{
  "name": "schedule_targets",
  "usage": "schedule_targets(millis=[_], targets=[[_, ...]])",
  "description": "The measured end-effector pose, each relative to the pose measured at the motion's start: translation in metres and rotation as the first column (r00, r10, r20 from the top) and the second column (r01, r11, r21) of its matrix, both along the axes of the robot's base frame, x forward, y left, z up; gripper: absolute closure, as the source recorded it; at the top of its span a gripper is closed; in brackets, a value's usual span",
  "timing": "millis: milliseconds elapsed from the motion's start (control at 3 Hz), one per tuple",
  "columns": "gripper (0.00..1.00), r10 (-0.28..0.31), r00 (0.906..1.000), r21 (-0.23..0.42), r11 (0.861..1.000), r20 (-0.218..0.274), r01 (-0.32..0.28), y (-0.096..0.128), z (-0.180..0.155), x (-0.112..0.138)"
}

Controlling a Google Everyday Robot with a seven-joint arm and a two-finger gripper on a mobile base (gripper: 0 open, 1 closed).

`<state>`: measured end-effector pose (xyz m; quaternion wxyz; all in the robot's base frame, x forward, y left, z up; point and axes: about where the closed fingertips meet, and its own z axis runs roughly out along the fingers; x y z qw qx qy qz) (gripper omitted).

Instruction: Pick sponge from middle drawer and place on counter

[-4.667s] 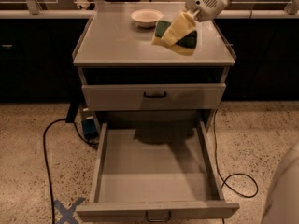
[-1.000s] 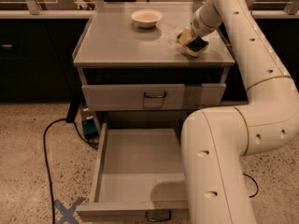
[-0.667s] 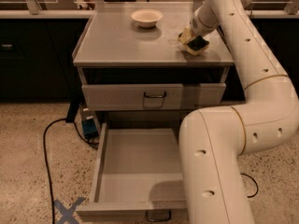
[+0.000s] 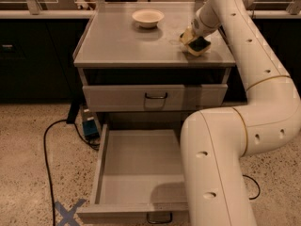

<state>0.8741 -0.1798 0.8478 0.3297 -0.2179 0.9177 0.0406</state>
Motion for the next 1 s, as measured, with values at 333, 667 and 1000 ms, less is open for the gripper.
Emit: schedule_targets(millis=[333,667,1000], targets=[[0.58,0.0,1.0,0.0,1.0,0.0,0.0,0.0,0.0,0.0],[0.35,0.0,1.0,0.0,1.0,0.0,0.0,0.0,-0.0001,0.0],[0.11,0.0,1.0,0.0,1.0,0.0,0.0,0.0,-0.0001,0.0]])
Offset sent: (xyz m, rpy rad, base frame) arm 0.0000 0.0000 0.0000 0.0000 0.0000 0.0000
